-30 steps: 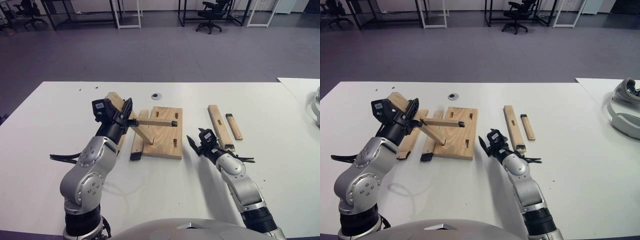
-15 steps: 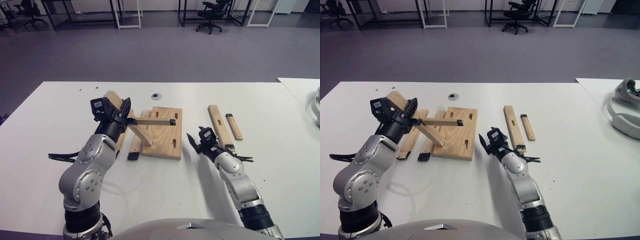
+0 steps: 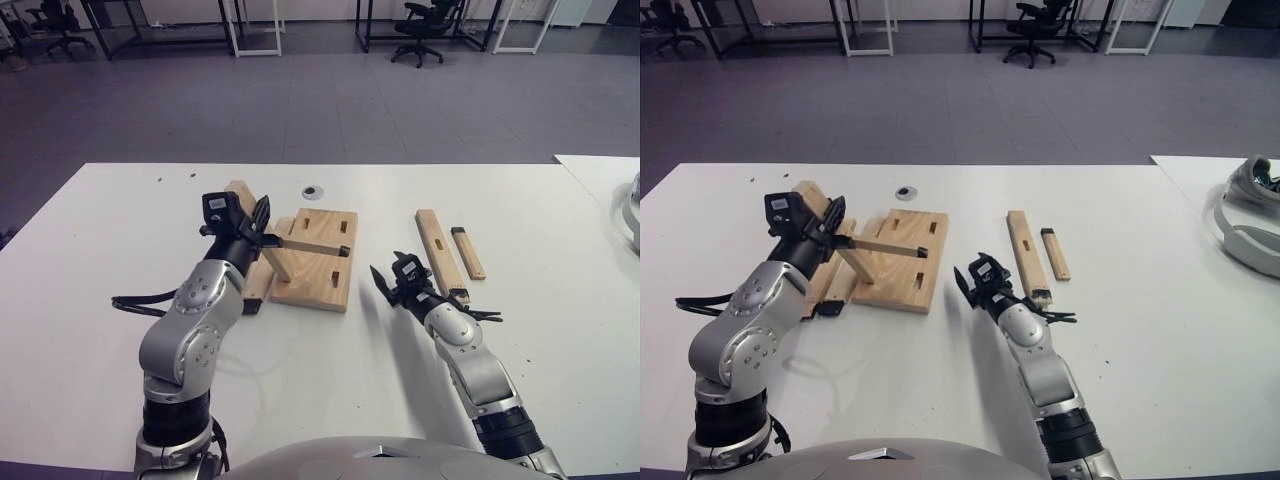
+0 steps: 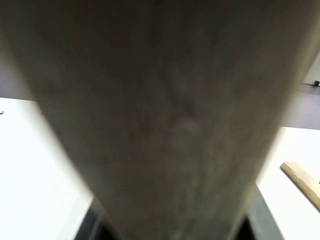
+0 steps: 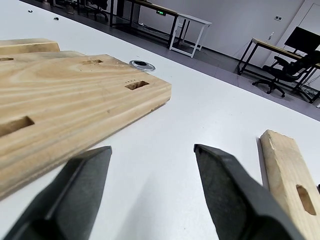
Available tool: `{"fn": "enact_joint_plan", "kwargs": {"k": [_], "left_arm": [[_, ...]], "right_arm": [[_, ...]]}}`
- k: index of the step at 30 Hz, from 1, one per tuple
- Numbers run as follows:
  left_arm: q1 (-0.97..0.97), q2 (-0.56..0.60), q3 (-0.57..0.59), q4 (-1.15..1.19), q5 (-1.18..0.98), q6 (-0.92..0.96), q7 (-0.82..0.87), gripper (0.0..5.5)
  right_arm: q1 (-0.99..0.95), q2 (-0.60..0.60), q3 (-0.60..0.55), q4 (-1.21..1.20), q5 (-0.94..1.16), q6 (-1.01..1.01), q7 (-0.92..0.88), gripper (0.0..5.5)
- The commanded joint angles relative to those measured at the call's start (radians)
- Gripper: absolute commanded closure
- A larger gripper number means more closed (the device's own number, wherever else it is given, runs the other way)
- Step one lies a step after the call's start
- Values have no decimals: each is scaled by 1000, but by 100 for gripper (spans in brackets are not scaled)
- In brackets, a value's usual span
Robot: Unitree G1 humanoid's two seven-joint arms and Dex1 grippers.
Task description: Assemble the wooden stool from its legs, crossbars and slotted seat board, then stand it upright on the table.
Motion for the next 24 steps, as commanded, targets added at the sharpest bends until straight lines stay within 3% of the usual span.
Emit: {"fn": "enact_joint_plan", "kwargs": {"k": [1, 8, 16, 17, 24], "left_arm": [[39, 31, -21, 47, 30, 45, -41, 449], [33, 43, -165, 64, 119, 23, -96, 449], [-63, -42, -56, 6, 42, -29, -100, 449], [-68, -49, -52, -3, 29, -31, -108, 412], [-98, -99, -18, -46, -109, -22, -163, 308]], "right_arm": [[-7, 1, 2, 6, -6, -4, -2, 242], [-9, -4, 8, 5, -10, -3, 4, 242], [-19, -4, 9, 17, -13, -8, -1, 242], [-21, -3, 8, 20, -13, -10, -2, 242], [-35, 3, 7, 42, -13, -20, -8, 242]]}}
